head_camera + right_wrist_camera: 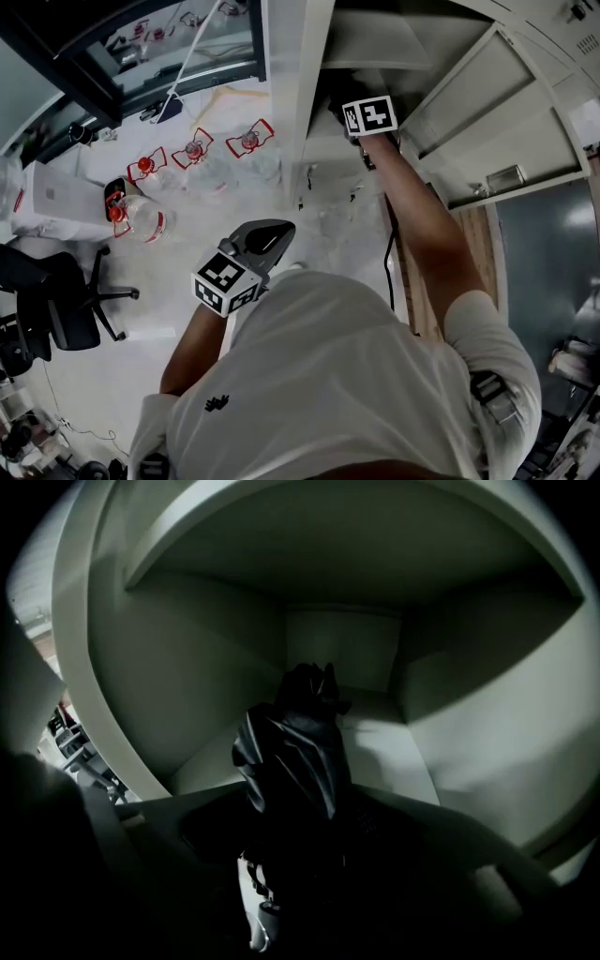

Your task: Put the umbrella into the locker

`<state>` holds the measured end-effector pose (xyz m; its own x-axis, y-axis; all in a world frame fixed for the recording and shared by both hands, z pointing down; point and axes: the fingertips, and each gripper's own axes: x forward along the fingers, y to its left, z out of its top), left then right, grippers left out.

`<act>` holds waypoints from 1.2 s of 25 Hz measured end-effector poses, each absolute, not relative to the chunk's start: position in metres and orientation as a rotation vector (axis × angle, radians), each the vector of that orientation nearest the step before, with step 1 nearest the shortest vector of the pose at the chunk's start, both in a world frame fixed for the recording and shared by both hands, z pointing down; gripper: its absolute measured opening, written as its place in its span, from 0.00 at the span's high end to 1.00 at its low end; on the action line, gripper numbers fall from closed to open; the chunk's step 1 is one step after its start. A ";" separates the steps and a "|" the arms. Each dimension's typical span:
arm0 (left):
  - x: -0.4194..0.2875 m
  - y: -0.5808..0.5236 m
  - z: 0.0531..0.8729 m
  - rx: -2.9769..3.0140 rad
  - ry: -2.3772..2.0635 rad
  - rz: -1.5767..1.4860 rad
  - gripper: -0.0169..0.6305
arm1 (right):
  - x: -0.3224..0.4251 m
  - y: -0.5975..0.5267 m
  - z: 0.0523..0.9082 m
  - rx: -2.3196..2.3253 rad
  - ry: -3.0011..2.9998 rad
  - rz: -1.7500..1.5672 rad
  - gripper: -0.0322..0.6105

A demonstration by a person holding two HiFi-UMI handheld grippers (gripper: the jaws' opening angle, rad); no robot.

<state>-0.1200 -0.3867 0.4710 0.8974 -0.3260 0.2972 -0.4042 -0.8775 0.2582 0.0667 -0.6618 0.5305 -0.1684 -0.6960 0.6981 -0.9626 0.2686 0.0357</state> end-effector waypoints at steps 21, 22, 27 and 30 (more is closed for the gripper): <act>-0.090 -0.351 0.472 2.762 -0.385 0.420 0.89 | 0.078 -0.601 0.492 1.541 -2.003 0.521 0.54; -0.085 -0.347 0.471 2.765 -0.372 0.422 0.89 | 0.079 -0.593 0.489 1.542 -2.011 0.518 0.54; -0.061 -0.326 0.467 2.796 -0.307 0.433 0.89 | 0.084 -0.555 0.476 1.542 -2.055 0.496 0.54; -0.048 -0.309 0.466 2.804 -0.281 0.439 0.89 | 0.085 -0.528 0.468 1.541 -2.089 0.483 0.54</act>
